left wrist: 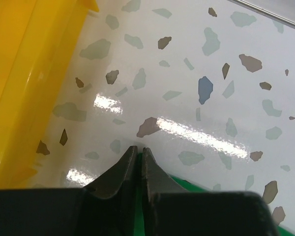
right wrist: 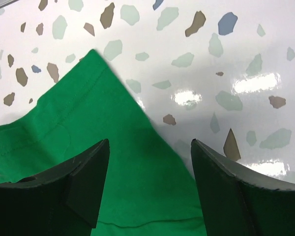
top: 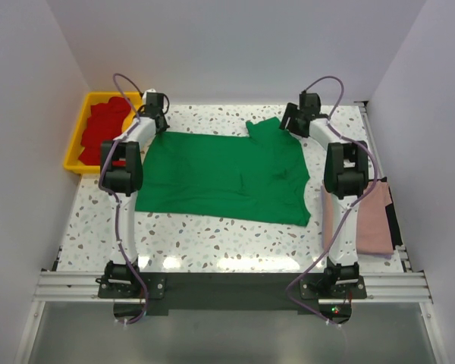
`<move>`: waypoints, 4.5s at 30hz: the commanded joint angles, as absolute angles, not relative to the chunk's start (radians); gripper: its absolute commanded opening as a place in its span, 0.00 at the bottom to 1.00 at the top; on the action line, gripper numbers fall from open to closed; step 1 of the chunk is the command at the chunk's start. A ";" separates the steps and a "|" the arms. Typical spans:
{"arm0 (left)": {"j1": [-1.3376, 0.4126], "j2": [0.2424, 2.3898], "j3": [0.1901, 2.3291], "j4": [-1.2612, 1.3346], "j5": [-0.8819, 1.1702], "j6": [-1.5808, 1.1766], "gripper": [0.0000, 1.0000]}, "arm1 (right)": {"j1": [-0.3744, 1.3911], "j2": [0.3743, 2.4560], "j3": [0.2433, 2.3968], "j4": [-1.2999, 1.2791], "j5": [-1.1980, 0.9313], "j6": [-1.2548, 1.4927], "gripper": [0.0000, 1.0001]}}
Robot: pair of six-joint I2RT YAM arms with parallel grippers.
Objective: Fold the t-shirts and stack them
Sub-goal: Fold the tshirt
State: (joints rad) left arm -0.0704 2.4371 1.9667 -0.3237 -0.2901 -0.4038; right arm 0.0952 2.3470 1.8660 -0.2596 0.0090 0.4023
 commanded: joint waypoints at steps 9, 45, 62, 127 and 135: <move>-0.061 2.431 1.951 -0.290 -0.264 -0.413 0.09 | 0.118 2.431 2.025 -0.403 0.081 0.419 0.52; -0.034 2.353 1.905 -0.086 -0.120 -0.465 0.00 | 0.115 2.447 2.247 -0.451 0.181 0.344 0.00; 0.000 2.235 1.807 -0.081 -0.078 -0.492 0.00 | 0.110 2.077 1.806 -0.288 0.147 0.403 0.00; 0.038 1.655 1.042 -0.164 -0.180 -0.701 0.35 | 0.137 1.447 0.815 -0.149 -0.043 0.572 0.19; 0.031 1.600 1.063 -0.134 -0.042 -0.666 0.41 | 0.137 1.410 0.879 -0.189 -0.028 0.551 0.47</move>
